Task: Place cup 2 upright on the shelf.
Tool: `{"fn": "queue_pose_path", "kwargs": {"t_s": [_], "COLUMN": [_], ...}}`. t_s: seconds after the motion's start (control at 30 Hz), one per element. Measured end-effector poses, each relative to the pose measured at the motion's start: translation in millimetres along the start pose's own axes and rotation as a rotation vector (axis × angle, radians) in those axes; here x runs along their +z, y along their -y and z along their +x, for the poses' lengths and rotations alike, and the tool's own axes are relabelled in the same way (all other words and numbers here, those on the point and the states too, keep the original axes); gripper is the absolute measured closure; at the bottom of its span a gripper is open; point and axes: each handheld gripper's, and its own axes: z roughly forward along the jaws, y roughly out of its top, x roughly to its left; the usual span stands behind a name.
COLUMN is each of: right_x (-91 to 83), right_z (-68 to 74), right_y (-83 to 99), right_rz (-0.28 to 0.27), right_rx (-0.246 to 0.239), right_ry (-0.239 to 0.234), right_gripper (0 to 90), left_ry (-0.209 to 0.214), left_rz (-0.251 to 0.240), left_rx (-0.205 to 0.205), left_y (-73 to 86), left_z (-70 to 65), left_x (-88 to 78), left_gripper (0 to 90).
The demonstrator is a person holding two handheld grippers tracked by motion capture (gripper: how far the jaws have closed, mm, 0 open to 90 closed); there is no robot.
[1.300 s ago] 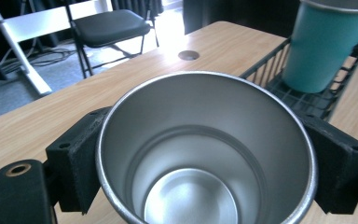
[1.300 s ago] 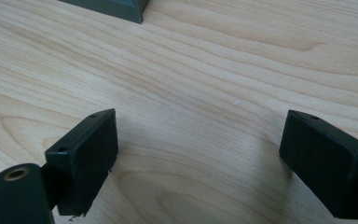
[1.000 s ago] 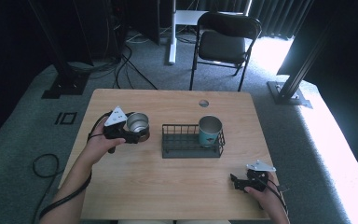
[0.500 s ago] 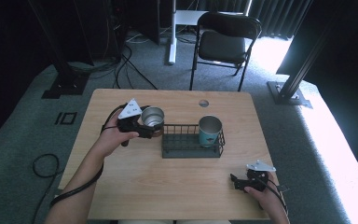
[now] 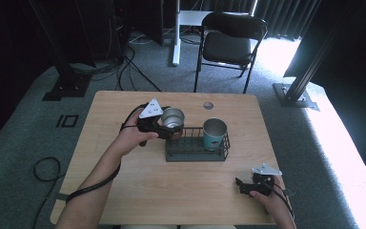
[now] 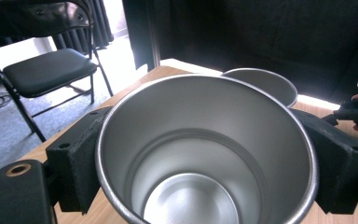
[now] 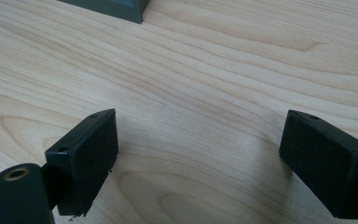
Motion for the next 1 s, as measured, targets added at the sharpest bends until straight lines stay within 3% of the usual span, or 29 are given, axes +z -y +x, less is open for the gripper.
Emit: {"fn": "queue_pose_path", "kwargs": {"t_s": [0.37, 0.63, 1.0], "right_x": [-0.1, -0.1, -0.1], "right_z": [-0.3, -0.2, -0.5], "right_y": [0.0, 0.0, 0.0], "right_rz": [0.000, -0.001, -0.001], "right_rx": [0.001, 0.001, 0.002], "right_ry": [-0.002, -0.002, -0.003], "right_gripper": [11.1, 11.1, 11.1], "left_ry": [0.034, 0.065, 0.069], "left_rz": [0.002, 0.031, 0.071], "left_rx": [-0.005, -0.022, -0.016], "left_y": [-1.4, 12.1, 27.1], "left_z": [-6.5, -11.5, -13.8], "left_x": [25.6, 44.6, 58.8], "left_gripper": [14.0, 13.9, 13.9]}}
